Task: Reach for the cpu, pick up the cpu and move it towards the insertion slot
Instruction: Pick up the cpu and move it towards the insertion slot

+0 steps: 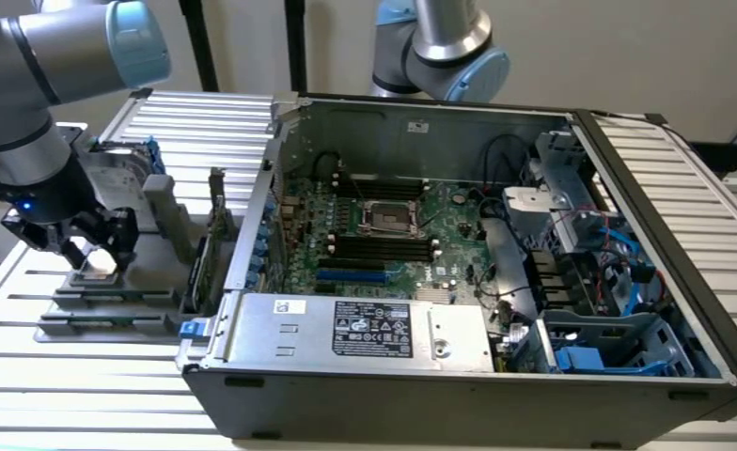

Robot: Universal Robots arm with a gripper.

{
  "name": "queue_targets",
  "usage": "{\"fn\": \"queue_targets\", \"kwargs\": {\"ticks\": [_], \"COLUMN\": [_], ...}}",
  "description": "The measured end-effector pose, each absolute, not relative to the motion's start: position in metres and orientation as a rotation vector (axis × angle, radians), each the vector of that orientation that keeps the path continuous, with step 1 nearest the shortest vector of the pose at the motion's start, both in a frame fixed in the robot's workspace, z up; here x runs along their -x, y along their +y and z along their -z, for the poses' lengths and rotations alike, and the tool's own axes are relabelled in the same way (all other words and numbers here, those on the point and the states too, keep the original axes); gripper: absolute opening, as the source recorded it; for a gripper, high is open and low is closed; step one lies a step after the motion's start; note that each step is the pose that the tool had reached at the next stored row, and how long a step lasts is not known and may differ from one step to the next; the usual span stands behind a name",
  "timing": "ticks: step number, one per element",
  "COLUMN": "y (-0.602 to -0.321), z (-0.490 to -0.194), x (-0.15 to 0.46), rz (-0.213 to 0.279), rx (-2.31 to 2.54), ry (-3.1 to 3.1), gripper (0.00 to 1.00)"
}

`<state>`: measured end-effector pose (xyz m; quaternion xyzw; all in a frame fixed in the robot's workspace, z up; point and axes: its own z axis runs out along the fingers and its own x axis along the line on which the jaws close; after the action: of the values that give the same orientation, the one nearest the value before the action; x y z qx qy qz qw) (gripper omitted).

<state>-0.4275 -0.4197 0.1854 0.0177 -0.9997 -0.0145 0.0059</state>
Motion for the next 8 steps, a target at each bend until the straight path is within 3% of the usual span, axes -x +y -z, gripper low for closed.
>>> {"fn": "queue_targets", "kwargs": {"ticks": [6, 7, 8], "y": [-0.4197, -0.4198, -0.4197], "z": [-0.1854, -0.1854, -0.1853], "x": [0.4276, 0.4275, 0.4275], "rz": [0.045, 0.045, 0.045], "rx": [-0.055, -0.056, -0.056], "ry": [-3.129, -3.129, -3.129], "gripper": [0.62, 0.55, 0.55]}}
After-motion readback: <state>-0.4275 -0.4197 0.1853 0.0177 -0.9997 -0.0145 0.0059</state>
